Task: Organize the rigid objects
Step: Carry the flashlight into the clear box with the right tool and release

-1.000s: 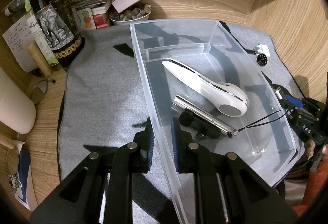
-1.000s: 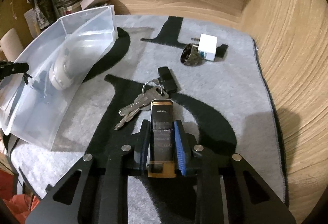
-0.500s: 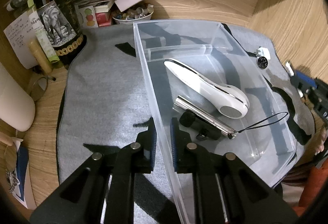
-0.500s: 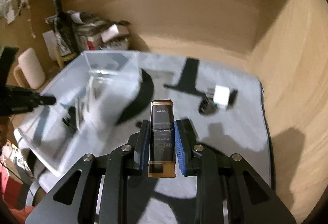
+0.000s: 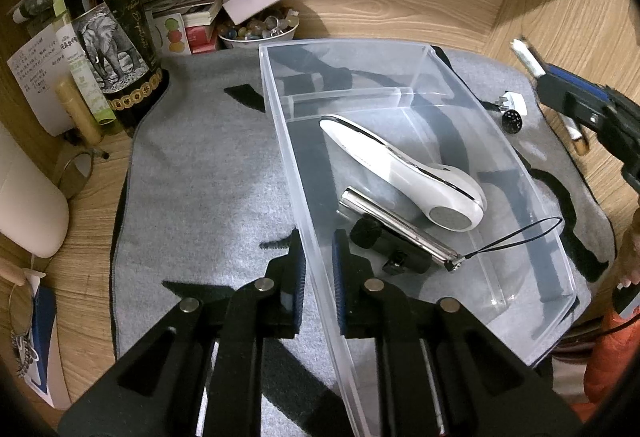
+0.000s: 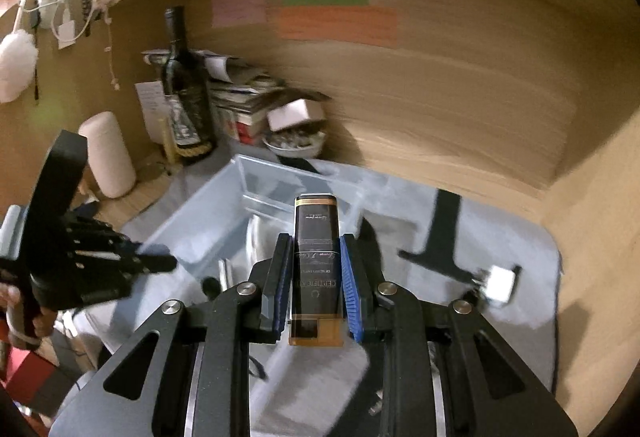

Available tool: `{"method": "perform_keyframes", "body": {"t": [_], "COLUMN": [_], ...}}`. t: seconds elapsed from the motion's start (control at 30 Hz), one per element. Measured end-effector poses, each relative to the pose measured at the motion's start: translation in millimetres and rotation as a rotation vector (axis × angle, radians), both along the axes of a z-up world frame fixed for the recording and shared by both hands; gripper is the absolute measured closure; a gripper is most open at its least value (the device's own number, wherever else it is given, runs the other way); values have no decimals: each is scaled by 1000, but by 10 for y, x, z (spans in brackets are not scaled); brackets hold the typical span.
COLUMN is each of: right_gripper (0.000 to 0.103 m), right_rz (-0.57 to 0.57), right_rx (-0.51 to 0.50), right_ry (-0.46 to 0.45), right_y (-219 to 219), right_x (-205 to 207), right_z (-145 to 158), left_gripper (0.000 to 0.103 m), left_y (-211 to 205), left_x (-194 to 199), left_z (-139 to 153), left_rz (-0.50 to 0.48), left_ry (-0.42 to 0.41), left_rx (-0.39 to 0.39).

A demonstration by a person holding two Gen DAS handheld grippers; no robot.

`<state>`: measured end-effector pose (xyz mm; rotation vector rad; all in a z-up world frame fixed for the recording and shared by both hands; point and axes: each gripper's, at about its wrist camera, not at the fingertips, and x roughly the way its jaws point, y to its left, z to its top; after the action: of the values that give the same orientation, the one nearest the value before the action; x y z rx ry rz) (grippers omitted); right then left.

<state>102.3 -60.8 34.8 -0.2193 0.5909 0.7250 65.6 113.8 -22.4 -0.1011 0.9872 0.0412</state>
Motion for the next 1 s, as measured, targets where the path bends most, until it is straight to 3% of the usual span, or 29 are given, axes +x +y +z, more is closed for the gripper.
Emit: {"method": "perform_keyframes", "body": {"t": [0.23, 0.57, 0.8, 1.0], "right_gripper": [81, 81, 81, 77], "right_rz": [94, 202, 208, 208], "right_rx": [-40, -194, -270, -270], "right_ry": [53, 117, 117, 112], "right_y": [333, 678, 741, 731], "right_x": [45, 7, 17, 14], "right_z": [-117, -382, -462, -443], "left_gripper": [91, 91, 91, 91], "left_y": [5, 4, 2, -10], "left_x": [-2, -2, -3, -9], "left_z": [-1, -2, -4, -12], "left_rz": [0, -1, 0, -1], "left_ry": [0, 0, 1, -1], "left_rx": [0, 0, 1, -2]}}
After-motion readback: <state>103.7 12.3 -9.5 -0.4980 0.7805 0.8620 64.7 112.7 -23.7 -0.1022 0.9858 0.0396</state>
